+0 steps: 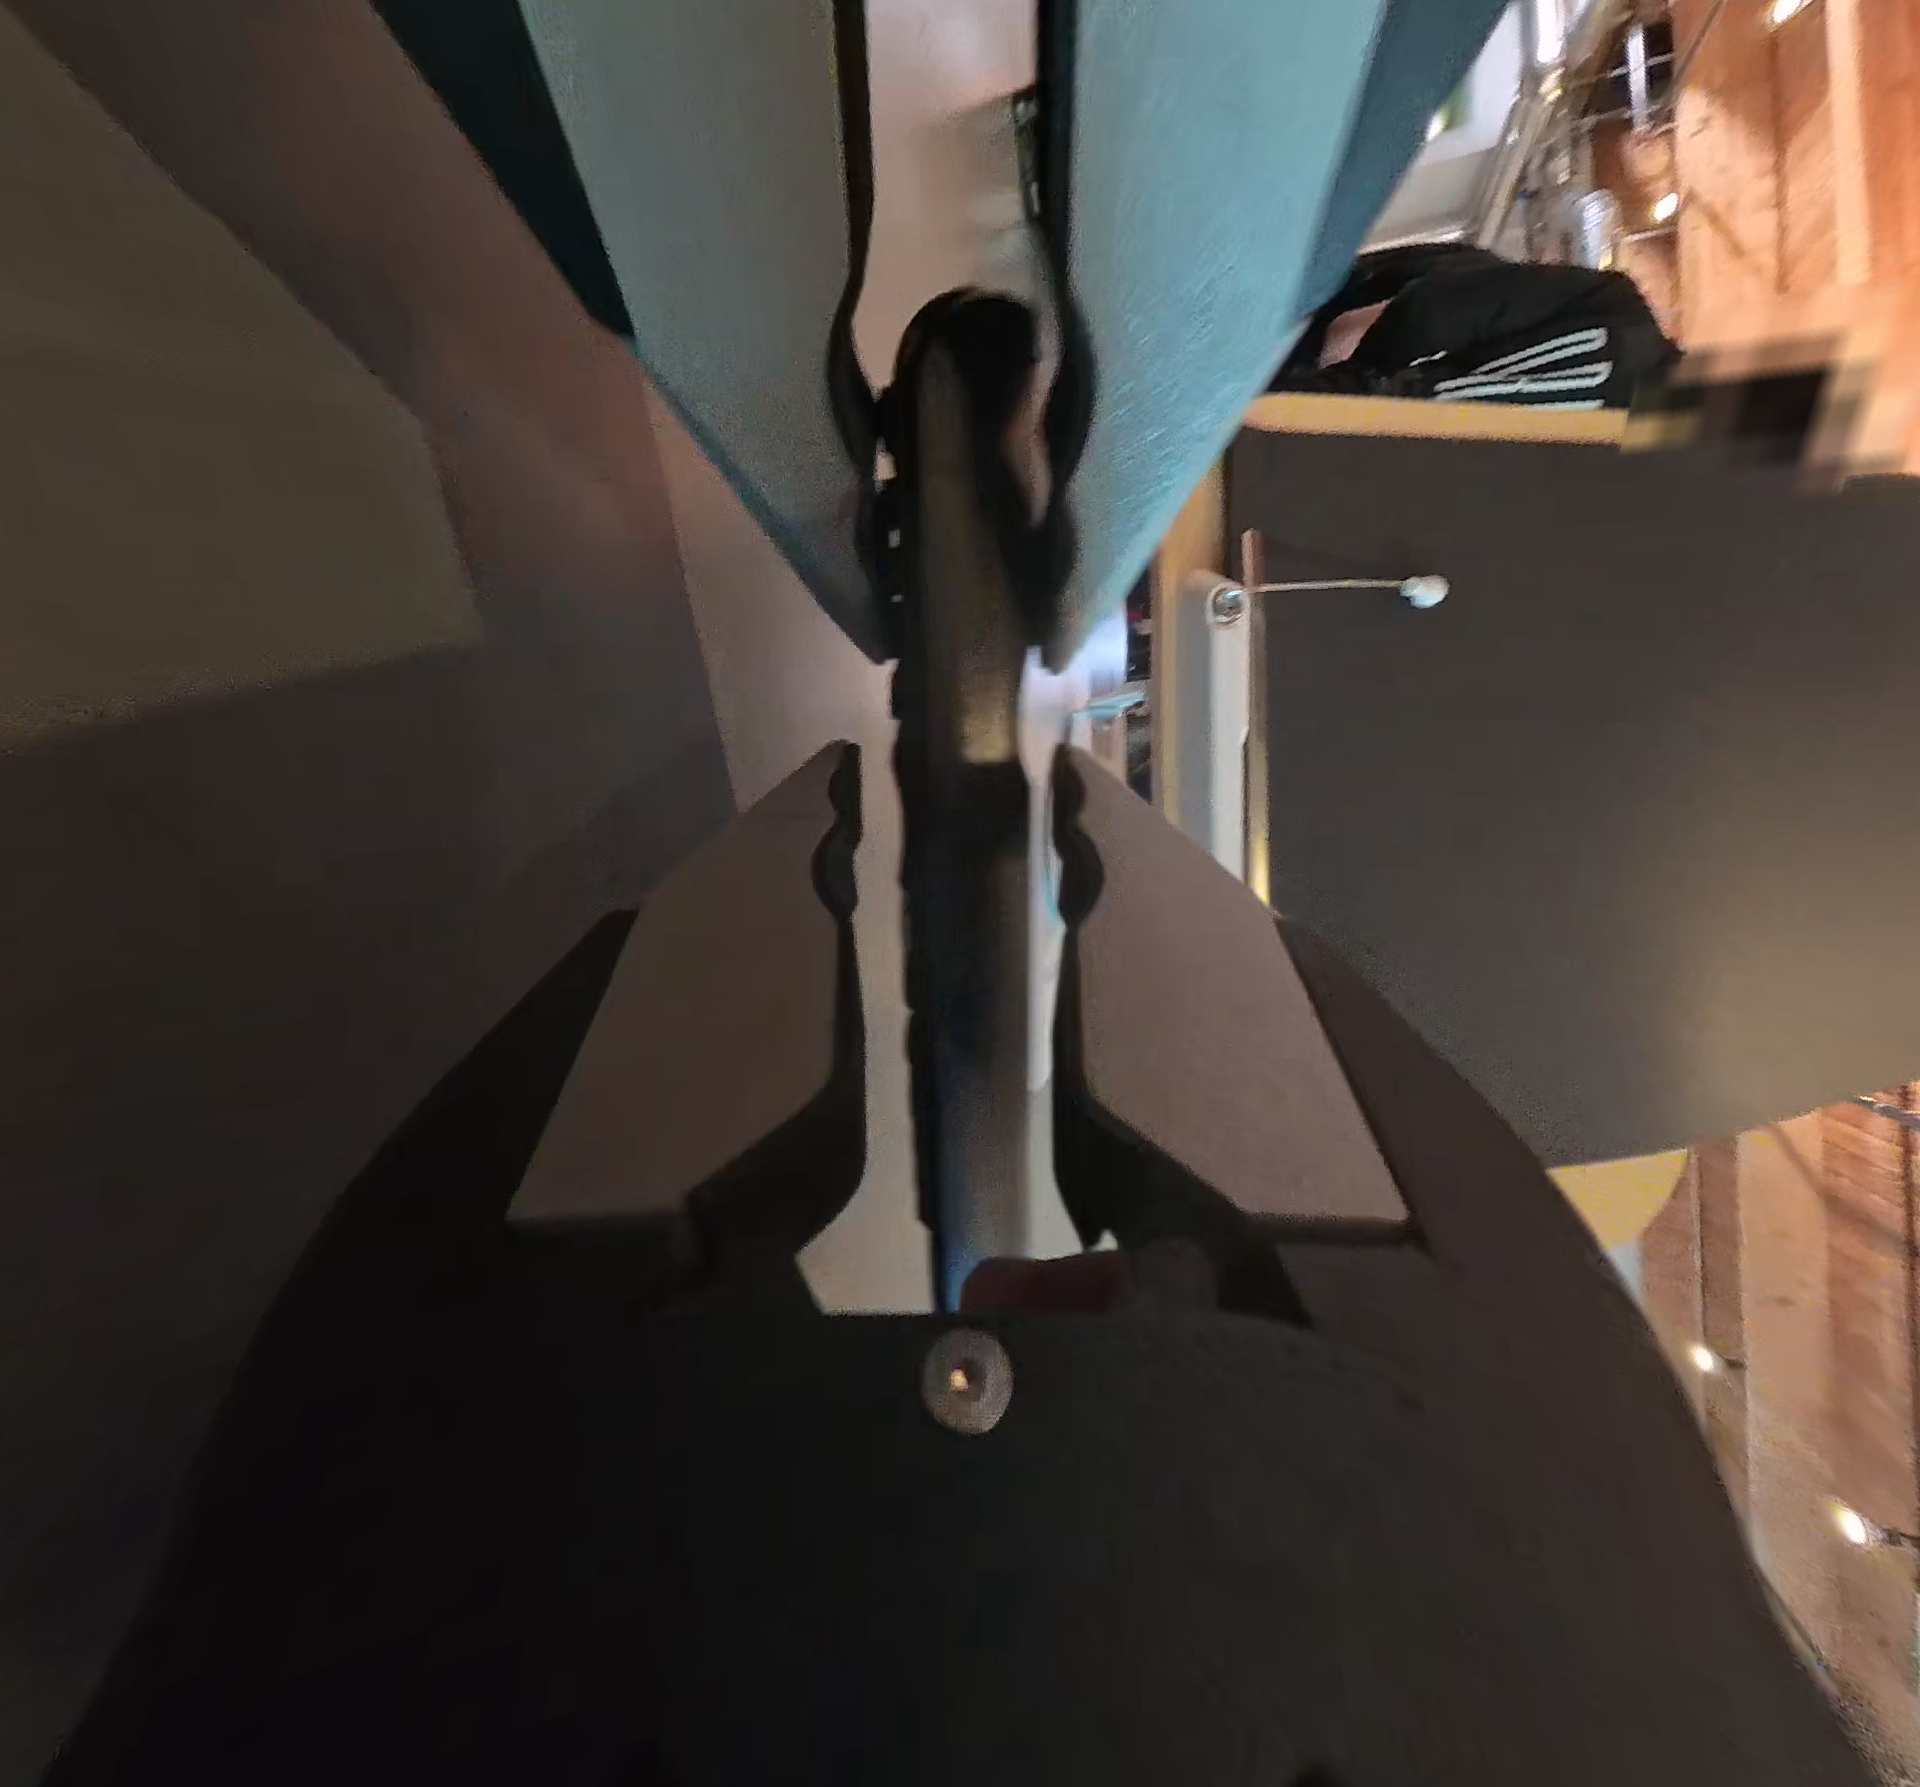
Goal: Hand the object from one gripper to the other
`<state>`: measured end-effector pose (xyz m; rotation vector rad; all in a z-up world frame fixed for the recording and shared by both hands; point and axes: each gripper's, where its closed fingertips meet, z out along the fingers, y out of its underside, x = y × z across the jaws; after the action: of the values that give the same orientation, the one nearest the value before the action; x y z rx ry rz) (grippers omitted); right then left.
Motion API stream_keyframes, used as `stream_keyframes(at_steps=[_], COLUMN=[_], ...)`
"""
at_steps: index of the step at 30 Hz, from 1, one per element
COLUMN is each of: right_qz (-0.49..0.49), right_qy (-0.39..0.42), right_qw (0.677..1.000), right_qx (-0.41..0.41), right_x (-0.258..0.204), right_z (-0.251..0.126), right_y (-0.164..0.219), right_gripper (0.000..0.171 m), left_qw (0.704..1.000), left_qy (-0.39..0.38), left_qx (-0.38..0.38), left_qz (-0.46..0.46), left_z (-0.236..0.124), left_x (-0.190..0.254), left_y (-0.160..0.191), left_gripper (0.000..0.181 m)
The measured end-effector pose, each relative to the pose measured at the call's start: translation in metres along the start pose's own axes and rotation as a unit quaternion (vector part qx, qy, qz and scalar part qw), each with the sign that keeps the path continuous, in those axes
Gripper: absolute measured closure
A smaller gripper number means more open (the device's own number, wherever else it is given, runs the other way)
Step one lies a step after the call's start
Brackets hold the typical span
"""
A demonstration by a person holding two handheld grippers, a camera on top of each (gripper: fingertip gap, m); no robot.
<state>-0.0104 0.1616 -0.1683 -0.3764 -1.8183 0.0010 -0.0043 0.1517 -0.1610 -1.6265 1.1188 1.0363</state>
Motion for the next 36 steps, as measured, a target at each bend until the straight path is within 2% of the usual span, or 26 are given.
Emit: stream_keyframes(at_steps=[1, 2, 3, 6, 8, 10, 14, 17, 20, 22, 23, 24, 27, 30, 33, 35, 36], right_qz=[0.004, 0.005, 0.008, 0.031, -0.004, -0.061, -0.121, -0.162, -0.174, -0.181, -0.187, -0.190, -0.200, -0.208, -0.215, -0.207, -0.203], right_qy=[0.001, 0.010, 0.009, 0.015, 0.053, 0.094, 0.145, 0.191, 0.210, 0.213, 0.214, 0.212, 0.206, 0.196, 0.190, 0.167, 0.160], right_qw=[1.000, 1.000, 1.000, 0.999, 0.998, 0.993, 0.981, 0.967, 0.961, 0.960, 0.958, 0.958, 0.957, 0.958, 0.957, 0.964, 0.966], right_qx=[-0.008, -0.017, -0.019, -0.026, -0.029, -0.032, -0.043, -0.051, -0.037, -0.030, -0.028, -0.027, -0.025, -0.023, -0.033, -0.023, -0.024], right_x=[0.001, 0.005, 0.008, 0.019, 0.031, 0.040, 0.053, 0.065, 0.068, 0.066, 0.065, 0.064, 0.059, 0.052, 0.048, 0.040, 0.037], right_z=[0.001, 0.001, 0.001, -0.001, -0.005, -0.009, -0.014, -0.019, -0.022, -0.023, -0.023, -0.022, -0.020, -0.016, -0.013, -0.008, -0.006], right_y=[0.004, 0.008, 0.009, 0.010, 0.011, 0.013, 0.016, 0.014, 0.005, -0.002, -0.004, -0.006, -0.010, -0.016, -0.015, -0.015, -0.015], right_gripper=[0.138, 0.148, 0.150, 0.150, 0.150, 0.151, 0.151, 0.151, 0.151, 0.151, 0.151, 0.151, 0.151, 0.151, 0.149, 0.143, 0.140], left_qw=[1.000, 0.999, 0.999, 0.996, 0.986, 0.956, 0.859, 0.755, 0.637, 0.556, 0.532, 0.521, 0.534, 0.547, 0.568, 0.606, 0.637], left_qy=[-0.012, -0.019, -0.030, -0.067, -0.058, 0.016, 0.131, 0.191, 0.287, 0.353, 0.375, 0.392, 0.422, 0.432, 0.416, 0.392, 0.378], left_qx=[0.013, 0.023, 0.029, 0.052, 0.100, 0.162, 0.250, 0.307, 0.278, 0.273, 0.268, 0.262, 0.226, 0.229, 0.222, 0.219, 0.214], left_qz=[0.007, 0.013, 0.011, -0.034, -0.122, -0.245, -0.426, -0.547, -0.659, -0.701, -0.711, -0.712, -0.697, -0.679, -0.674, -0.656, -0.637], left_z=[-0.003, -0.004, -0.005, -0.008, -0.014, -0.020, -0.037, -0.050, -0.044, -0.044, -0.044, -0.044, -0.041, -0.042, -0.036, -0.034, -0.033], left_x=[-0.003, -0.004, -0.007, -0.022, -0.028, -0.025, -0.036, -0.055, -0.050, -0.043, -0.039, -0.034, -0.015, -0.009, -0.008, -0.009, -0.009], left_y=[-0.005, -0.009, -0.010, -0.011, -0.015, -0.022, -0.021, -0.014, 0.000, -0.003, -0.006, -0.009, -0.017, -0.030, -0.029, -0.026, -0.025], left_gripper=[0.157, 0.157, 0.157, 0.154, 0.151, 0.148, 0.143, 0.146, 0.138, 0.135, 0.135, 0.134, 0.128, 0.142, 0.142, 0.144, 0.144])
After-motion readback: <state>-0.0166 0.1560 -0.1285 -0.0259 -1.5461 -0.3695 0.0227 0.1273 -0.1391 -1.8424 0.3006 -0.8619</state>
